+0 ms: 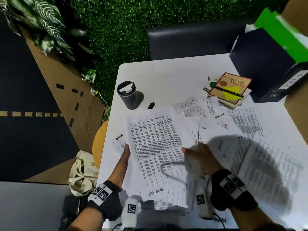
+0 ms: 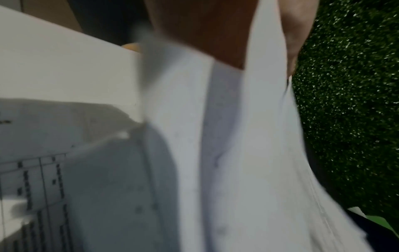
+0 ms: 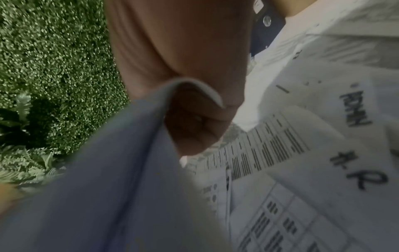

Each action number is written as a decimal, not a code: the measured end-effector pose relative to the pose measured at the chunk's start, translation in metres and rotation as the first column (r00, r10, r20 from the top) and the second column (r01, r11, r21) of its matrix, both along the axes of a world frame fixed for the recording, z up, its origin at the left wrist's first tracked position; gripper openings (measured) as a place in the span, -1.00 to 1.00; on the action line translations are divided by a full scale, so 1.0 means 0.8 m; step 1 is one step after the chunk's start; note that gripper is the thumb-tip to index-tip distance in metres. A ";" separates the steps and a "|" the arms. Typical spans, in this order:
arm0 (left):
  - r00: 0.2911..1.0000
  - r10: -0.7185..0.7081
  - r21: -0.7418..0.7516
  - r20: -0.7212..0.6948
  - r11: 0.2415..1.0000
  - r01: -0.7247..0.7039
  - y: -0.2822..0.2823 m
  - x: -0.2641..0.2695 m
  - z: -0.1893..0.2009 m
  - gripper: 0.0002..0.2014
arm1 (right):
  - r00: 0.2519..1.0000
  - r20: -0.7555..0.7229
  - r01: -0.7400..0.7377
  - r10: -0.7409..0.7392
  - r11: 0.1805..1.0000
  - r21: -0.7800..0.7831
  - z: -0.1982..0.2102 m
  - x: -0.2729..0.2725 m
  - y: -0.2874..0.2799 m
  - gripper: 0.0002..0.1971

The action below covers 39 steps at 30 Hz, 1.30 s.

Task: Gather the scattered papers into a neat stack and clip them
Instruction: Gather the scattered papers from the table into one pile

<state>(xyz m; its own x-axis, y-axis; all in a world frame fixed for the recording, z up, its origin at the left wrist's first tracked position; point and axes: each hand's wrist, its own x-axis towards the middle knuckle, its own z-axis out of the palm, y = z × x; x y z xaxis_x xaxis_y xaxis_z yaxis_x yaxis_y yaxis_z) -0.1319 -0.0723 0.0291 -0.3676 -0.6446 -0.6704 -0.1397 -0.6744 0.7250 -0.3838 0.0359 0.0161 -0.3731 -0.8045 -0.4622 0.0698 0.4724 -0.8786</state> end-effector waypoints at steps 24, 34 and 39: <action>0.954 0.258 -0.215 0.155 0.951 -0.223 0.007 0.113 0.003 -0.77 | 0.448 -0.727 -0.033 0.520 0.822 0.568 -0.101 -0.013 -0.021 -0.17; 0.934 0.324 -0.211 0.148 0.933 -0.290 0.012 0.111 0.005 -0.71 | 0.685 -0.703 -0.028 0.190 0.972 0.235 -0.049 -0.105 -0.013 -0.64; 0.937 0.325 -0.211 0.132 0.932 -0.294 0.013 0.103 0.007 -0.70 | 0.538 -0.829 0.127 -0.156 0.986 -0.103 0.010 -0.167 0.010 -0.25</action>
